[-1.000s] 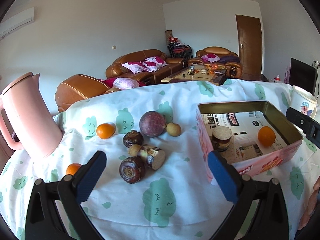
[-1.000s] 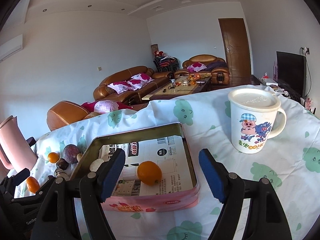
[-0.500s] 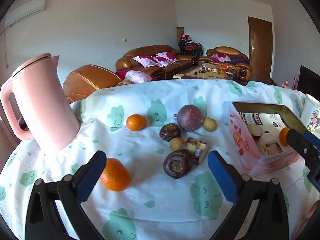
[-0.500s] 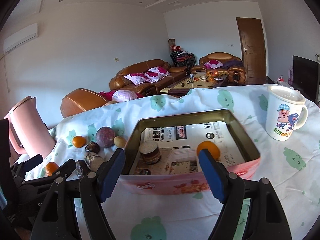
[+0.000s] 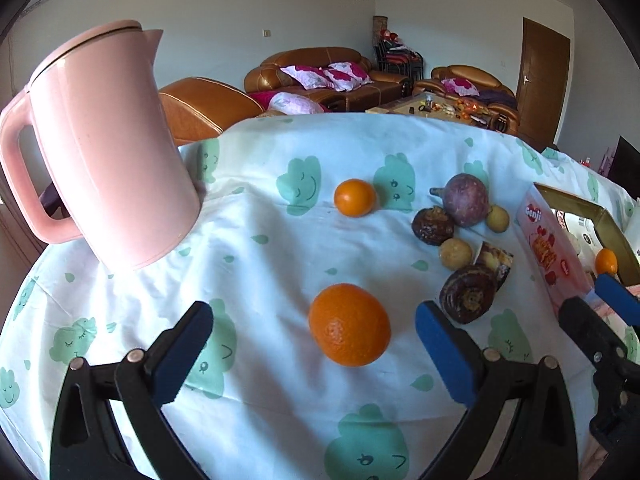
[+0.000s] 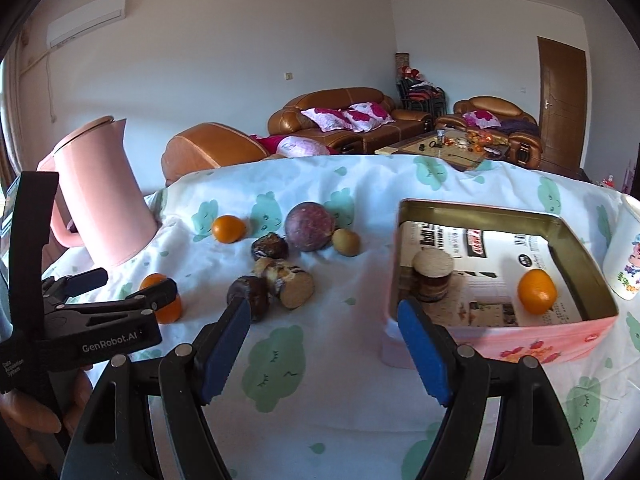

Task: Organize fruits
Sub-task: 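Reach the left tool to another large orange and close on it, then grasp the dark round fruit with the right tool while the left tool holds the orange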

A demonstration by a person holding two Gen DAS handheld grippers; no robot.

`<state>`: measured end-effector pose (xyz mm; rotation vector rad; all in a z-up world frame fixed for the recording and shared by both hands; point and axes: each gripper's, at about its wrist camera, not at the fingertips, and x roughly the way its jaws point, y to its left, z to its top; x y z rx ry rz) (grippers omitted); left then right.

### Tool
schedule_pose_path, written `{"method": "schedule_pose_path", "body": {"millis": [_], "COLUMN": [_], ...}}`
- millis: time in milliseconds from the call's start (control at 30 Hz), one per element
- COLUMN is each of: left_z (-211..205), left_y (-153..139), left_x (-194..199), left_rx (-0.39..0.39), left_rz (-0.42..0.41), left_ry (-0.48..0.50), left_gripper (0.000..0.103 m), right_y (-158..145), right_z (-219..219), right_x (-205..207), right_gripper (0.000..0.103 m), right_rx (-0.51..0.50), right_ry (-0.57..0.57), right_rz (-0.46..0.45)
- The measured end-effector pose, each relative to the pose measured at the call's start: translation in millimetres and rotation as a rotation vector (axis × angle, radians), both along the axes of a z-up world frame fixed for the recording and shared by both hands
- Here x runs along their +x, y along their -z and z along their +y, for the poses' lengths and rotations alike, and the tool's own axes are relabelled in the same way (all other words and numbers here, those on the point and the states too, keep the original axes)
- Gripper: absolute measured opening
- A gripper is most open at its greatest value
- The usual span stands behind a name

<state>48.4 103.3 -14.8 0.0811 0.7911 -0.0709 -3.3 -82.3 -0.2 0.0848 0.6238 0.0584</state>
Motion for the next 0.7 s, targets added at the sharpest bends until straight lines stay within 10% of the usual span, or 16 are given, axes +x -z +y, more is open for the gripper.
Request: {"method": "schedule_pose_path", "body": {"millis": [267, 500, 700], "left_z": [-1, 8, 11], "left_y": [13, 21, 20], "left_x": [9, 15, 15], "left_rx": [0.077, -0.015, 0.003], "left_rz": [0.036, 0.109, 0.085], "left_ry": [-0.009, 0.037, -0.006], "left_gripper": [0.1, 0.05, 0.049], "right_y": [14, 28, 36], "right_z": [16, 35, 39], "right_x": [27, 54, 73], "right_gripper": [0.076, 0.063, 0.056], "right_rx": [0.107, 0.165, 0.189], "right_ry": [-0.074, -0.124, -0.111], "right_rz": [0.106, 0.199, 0.249]}}
